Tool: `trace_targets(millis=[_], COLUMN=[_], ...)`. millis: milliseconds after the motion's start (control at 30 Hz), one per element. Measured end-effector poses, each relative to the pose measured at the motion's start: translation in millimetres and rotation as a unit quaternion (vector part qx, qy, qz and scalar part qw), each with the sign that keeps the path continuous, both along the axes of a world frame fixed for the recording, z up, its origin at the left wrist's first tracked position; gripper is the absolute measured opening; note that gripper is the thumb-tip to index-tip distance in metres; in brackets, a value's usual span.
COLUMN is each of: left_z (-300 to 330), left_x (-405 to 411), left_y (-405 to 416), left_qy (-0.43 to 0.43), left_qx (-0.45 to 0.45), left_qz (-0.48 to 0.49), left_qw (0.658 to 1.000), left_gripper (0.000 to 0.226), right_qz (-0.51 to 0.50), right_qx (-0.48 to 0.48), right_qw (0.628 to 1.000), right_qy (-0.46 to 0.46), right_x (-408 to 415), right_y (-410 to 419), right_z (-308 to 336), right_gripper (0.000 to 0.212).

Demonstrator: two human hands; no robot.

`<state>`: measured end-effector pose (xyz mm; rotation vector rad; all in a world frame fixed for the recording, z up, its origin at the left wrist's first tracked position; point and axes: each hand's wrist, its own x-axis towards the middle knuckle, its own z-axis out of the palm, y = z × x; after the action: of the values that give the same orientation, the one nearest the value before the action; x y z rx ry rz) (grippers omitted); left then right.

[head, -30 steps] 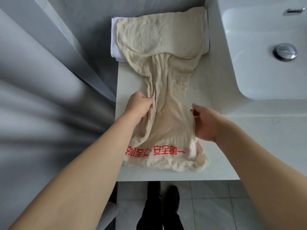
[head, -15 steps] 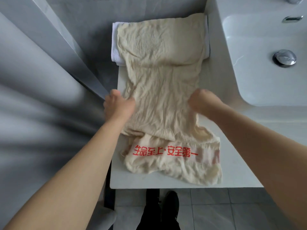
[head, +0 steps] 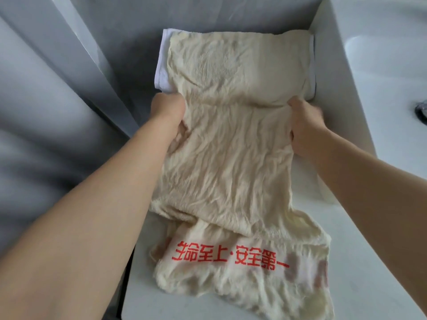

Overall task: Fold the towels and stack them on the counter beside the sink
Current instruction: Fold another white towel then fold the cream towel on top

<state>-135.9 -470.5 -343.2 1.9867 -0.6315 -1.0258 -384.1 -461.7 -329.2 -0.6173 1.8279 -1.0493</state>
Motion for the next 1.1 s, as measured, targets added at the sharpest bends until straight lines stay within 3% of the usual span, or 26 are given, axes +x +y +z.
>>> trace_targets(millis=[100,167,267,400,467,533,600,700,767,900,967,1033,1100], left_z=[-4.0,-2.3,4.1,7.9,3.0,0.8,-1.5,-2.9,-2.5,0.1,4.7,8.8,12.5], left_x=[0.8,5.4,7.3,10.6,17.3,18.7,17.7,16.1,17.8,21.7,20.4,18.5,17.1], left_y=[-9.5,-10.0,-2.7,1.1,-3.9,-4.8,-3.6,-5.8,-10.2,-12.6,-9.6,-8.1,-11.7], left_qy=[0.039,0.065,0.085,-0.005,-0.065,-0.123,-0.157,-0.200,-0.212,-0.275,-0.308,-0.331,-0.356], left_qx=[0.021,0.010,-0.049,-0.115,-0.126,-0.123,-0.112,-0.106,-0.113,-0.095,-0.058,-0.031,-0.050], left_qz=[-0.053,-0.046,-0.026,0.015,0.018,-0.010,-0.055,-0.066,-0.053,-0.054,-0.063,-0.073,-0.074], left_qw=[0.998,0.997,0.995,0.993,0.990,0.985,0.980,0.972,0.969,0.955,0.948,0.940,0.930], left_gripper=[0.052,0.057,0.019,0.014,0.017,0.009,0.010,0.031,0.035,0.018,0.013,0.020,0.023], right_qz=[0.000,0.053,0.129,0.232,0.209,0.131,0.078,0.080,0.081,0.183,0.269,0.353,0.390], right_qx=[-0.022,-0.040,-0.045,-0.018,-0.033,-0.061,-0.081,-0.107,-0.112,-0.066,0.008,0.104,0.177], right_qw=[0.999,0.987,0.941,0.891,0.918,0.969,0.987,0.986,0.979,0.906,0.826,0.722,0.659], right_qy=[0.045,0.149,0.308,0.391,0.335,0.201,0.113,0.096,0.148,0.375,0.495,0.586,0.618], right_x=[-5.5,-6.1,-3.2,-7.6,-9.3,-6.9,-4.4,-2.4,-5.3,-11.2,-11.5,-8.0,-2.9], right_y=[-3.6,-1.5,6.3,5.7,-0.6,-4.3,-5.2,-3.0,-3.3,-6.3,-9.6,-9.2,-8.3], right_z=[-0.4,-2.4,1.1,9.5,14.4,21.4,24.8,23.0,22.4,20.4,17.9,20.2,26.7], right_gripper=[0.012,0.015,0.037,0.042,0.045,0.045,0.042,0.042,0.048,0.055,0.048,0.043,0.044])
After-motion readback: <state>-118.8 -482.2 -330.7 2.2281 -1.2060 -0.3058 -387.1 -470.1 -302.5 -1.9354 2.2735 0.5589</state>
